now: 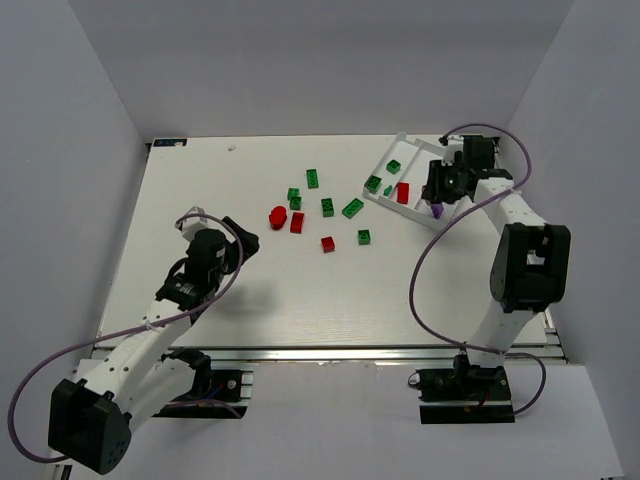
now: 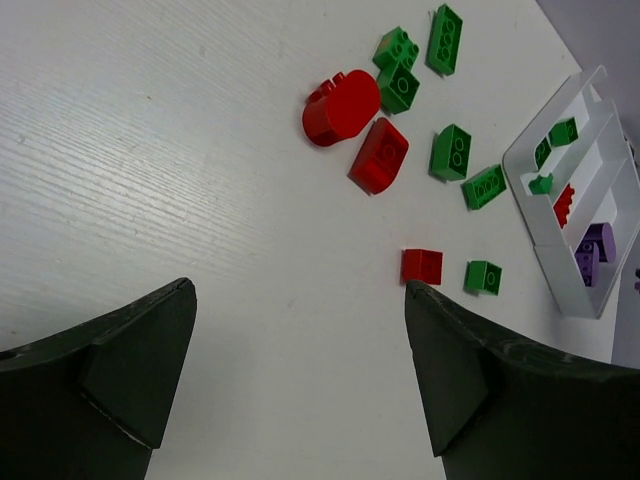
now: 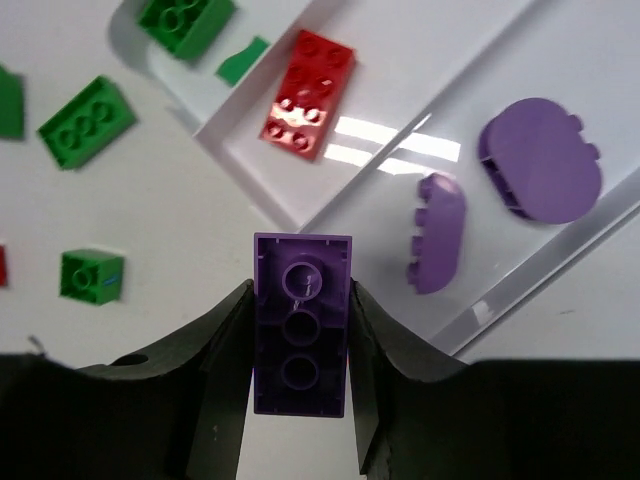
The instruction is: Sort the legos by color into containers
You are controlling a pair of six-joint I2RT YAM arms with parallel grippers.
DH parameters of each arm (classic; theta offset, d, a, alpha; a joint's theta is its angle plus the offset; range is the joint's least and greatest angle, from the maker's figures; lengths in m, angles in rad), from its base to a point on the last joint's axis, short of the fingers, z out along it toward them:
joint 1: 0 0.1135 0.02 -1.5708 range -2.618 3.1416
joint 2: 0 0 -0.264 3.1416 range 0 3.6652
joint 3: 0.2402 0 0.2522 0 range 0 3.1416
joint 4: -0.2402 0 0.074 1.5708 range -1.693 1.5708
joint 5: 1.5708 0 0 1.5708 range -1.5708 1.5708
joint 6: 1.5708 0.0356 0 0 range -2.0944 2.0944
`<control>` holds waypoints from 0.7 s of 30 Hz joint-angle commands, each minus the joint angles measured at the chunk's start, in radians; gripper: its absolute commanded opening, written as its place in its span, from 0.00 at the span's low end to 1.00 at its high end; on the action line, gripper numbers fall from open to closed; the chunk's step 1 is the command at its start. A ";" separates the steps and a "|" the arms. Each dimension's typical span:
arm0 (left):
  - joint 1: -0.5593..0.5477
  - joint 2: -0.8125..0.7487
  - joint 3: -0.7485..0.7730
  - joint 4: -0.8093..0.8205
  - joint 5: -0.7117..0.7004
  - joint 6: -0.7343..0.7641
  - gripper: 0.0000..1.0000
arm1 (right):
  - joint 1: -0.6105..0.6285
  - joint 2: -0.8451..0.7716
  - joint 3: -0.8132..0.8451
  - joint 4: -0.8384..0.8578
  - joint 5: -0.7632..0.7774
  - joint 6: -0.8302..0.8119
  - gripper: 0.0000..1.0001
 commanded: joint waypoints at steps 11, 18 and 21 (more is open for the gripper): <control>0.001 -0.022 -0.041 0.073 0.072 -0.061 0.94 | -0.095 0.332 0.459 0.072 0.226 0.132 0.00; 0.001 -0.041 -0.041 0.056 0.072 -0.093 0.95 | -0.097 0.424 0.521 0.080 0.309 0.165 0.26; 0.001 -0.041 -0.044 0.067 0.078 -0.103 0.94 | -0.101 0.439 0.518 0.084 0.314 0.174 0.33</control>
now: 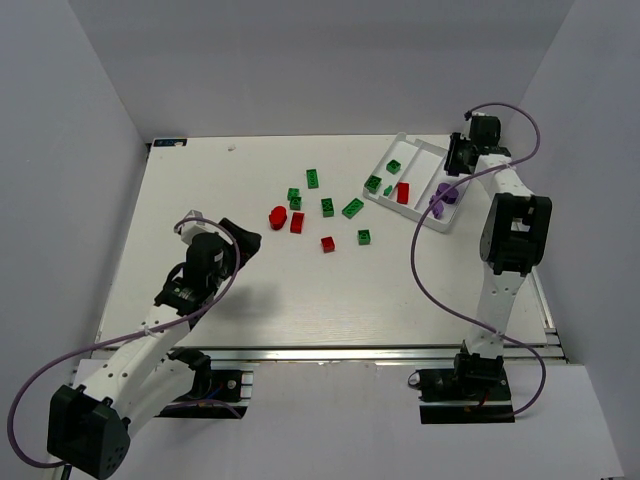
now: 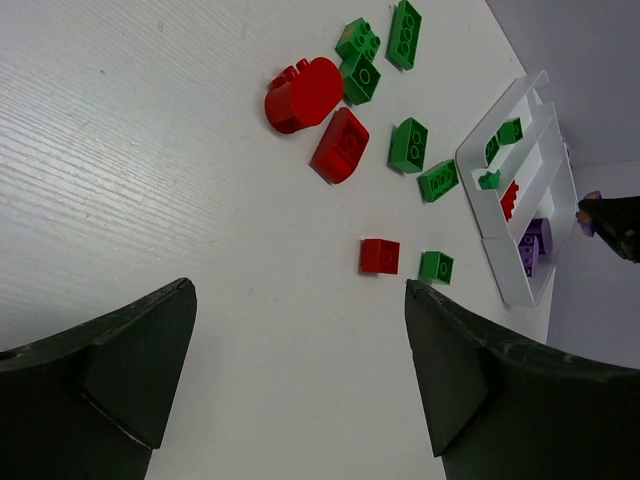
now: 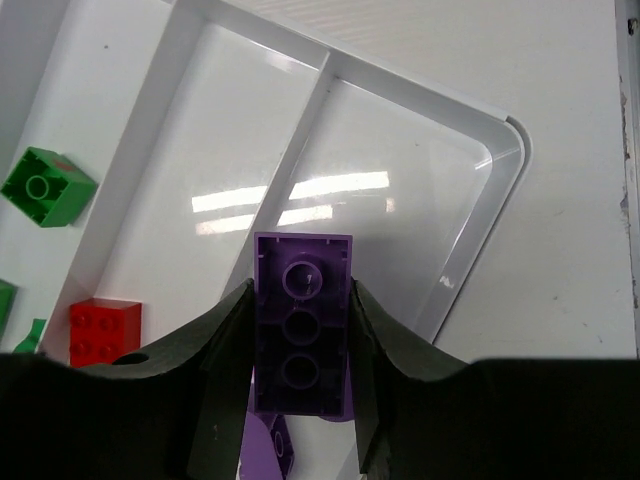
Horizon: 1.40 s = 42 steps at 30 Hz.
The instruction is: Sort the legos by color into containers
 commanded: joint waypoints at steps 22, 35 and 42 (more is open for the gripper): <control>-0.008 0.268 0.139 0.076 0.173 0.080 0.45 | -0.037 -0.400 -0.308 0.068 -0.988 -0.448 0.83; -0.223 0.797 0.690 -0.242 0.019 0.154 0.70 | 0.008 -0.612 -0.558 0.002 -0.875 -0.430 0.40; -0.278 0.977 0.875 -0.290 0.007 0.147 0.71 | 0.008 -0.662 -0.632 0.027 -0.860 -0.411 0.50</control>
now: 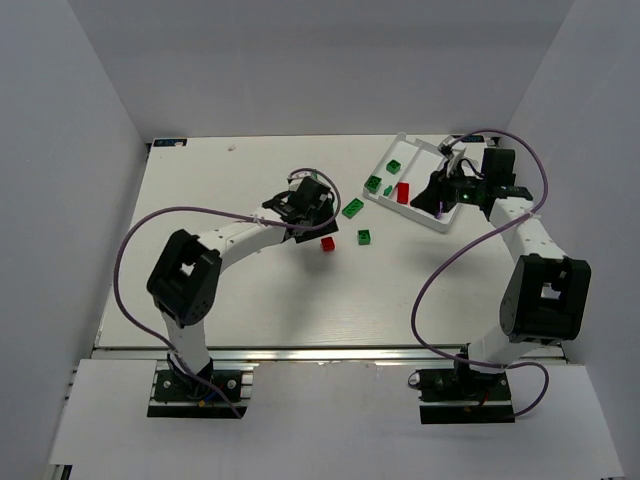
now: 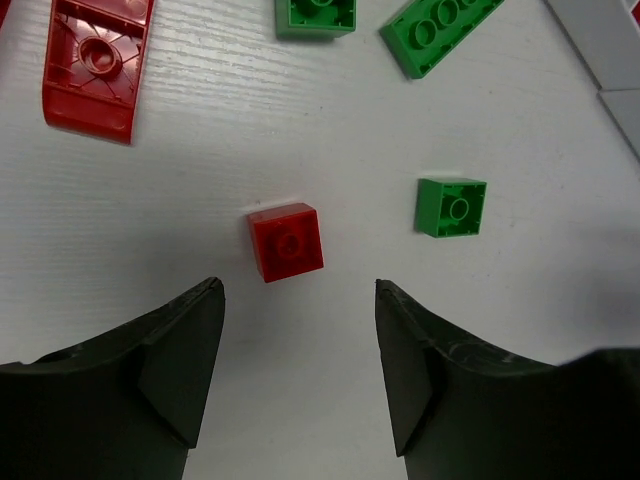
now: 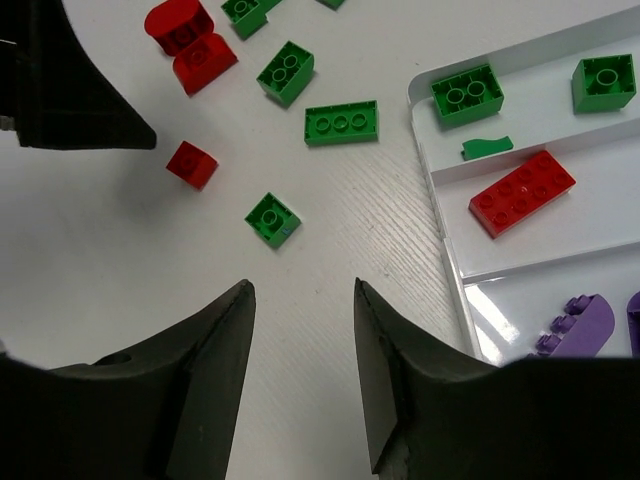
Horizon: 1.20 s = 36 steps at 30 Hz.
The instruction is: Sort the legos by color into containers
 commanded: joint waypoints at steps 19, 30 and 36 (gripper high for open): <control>-0.048 0.217 0.297 -0.159 -0.086 0.051 0.74 | 0.001 -0.076 -0.079 0.044 0.005 0.045 0.55; -0.054 0.327 0.430 -0.242 -0.122 0.092 0.73 | 0.002 -0.082 -0.101 0.059 0.011 0.058 0.56; -0.067 0.317 0.430 -0.279 -0.201 0.102 0.73 | 0.002 -0.069 -0.096 0.067 0.011 0.064 0.56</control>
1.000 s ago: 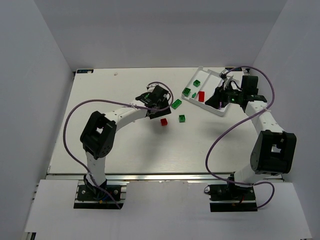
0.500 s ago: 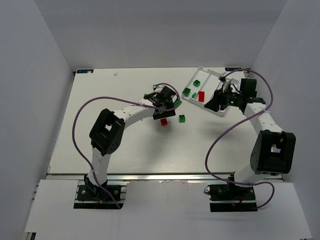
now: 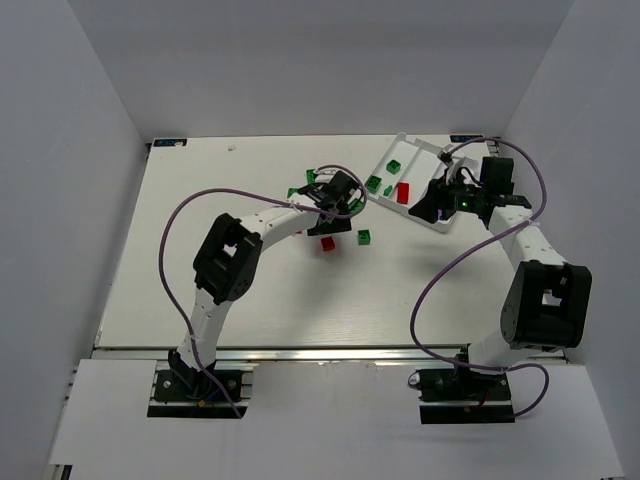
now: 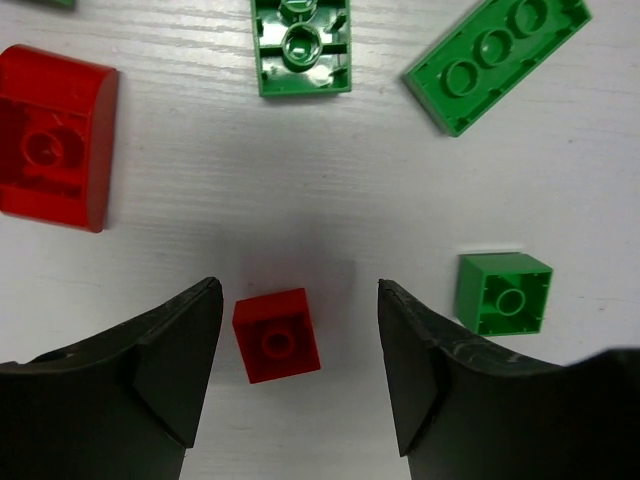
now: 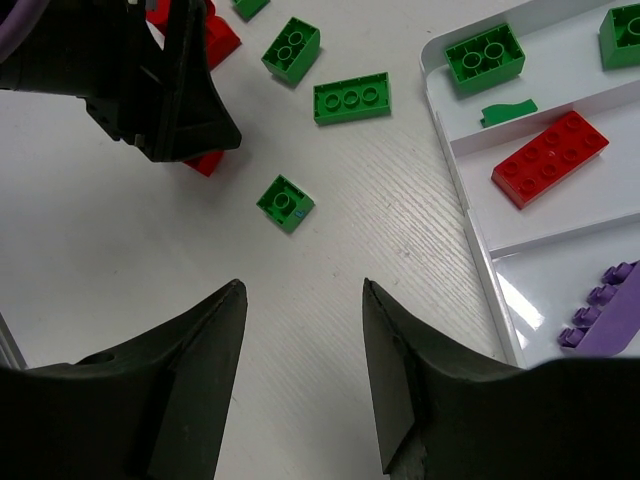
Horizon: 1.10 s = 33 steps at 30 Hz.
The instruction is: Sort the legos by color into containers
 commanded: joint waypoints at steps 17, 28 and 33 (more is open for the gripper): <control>-0.028 0.010 0.017 -0.091 -0.071 -0.028 0.70 | 0.002 -0.010 -0.004 0.045 -0.010 0.026 0.56; -0.030 0.016 -0.003 -0.088 -0.068 -0.037 0.63 | 0.002 -0.012 0.000 0.042 -0.011 0.025 0.56; -0.033 0.009 -0.008 -0.074 -0.067 -0.034 0.53 | 0.002 -0.018 -0.003 0.042 -0.013 0.023 0.56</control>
